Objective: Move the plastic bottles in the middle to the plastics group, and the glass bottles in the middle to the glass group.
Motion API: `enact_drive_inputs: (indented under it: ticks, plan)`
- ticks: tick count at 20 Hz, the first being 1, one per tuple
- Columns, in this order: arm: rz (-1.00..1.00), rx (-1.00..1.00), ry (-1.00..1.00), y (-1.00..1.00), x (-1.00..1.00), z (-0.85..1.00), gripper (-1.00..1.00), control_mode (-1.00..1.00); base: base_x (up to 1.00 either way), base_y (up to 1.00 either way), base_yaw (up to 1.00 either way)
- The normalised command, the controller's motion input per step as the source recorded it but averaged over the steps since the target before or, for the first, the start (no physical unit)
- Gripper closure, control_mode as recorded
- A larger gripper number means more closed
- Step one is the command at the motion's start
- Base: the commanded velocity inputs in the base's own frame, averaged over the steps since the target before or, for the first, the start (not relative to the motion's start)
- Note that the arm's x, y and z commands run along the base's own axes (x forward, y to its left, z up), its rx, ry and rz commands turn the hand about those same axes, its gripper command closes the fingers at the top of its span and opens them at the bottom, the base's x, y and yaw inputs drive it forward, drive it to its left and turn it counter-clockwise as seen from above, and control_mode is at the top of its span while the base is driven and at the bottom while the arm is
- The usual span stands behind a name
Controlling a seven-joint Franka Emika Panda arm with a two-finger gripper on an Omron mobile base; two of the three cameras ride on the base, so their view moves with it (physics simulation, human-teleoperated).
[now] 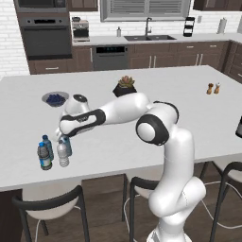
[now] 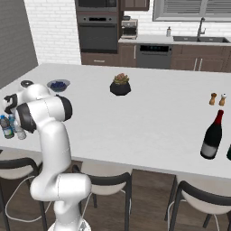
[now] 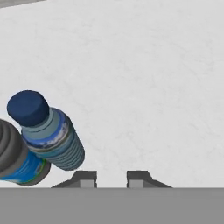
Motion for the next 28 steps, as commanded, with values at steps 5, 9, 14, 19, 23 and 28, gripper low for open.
enact_drive_inputs:
  ticks: [5, 9, 14, 19, 23, 28]
  plan:
    - [0.0, 0.0, -0.05, 0.0, 0.0, 0.0, 1.0, -1.0, 0.0, 0.0, 0.0]
    - [0.0, 0.0, 0.0, 0.0, 0.0, 0.0, -1.0, -1.0, 0.0, 0.0, 0.0]
    - [0.0, 0.0, 0.0, 0.0, 0.0, 0.0, -1.0, -1.0, 0.0, 0.0, 0.0]
    - [0.0, 0.0, 0.0, 0.0, 0.0, 0.0, -1.0, -1.0, 0.0, 0.0, 0.0]
    - [0.0, 0.0, 0.0, 0.0, 0.0, 0.03, -1.0, -1.0, 0.0, 0.0, 0.0]
    - [0.0, 0.0, 0.0, -0.05, 0.0, 0.45, -1.0, -1.0, 0.0, 0.0, 0.0]
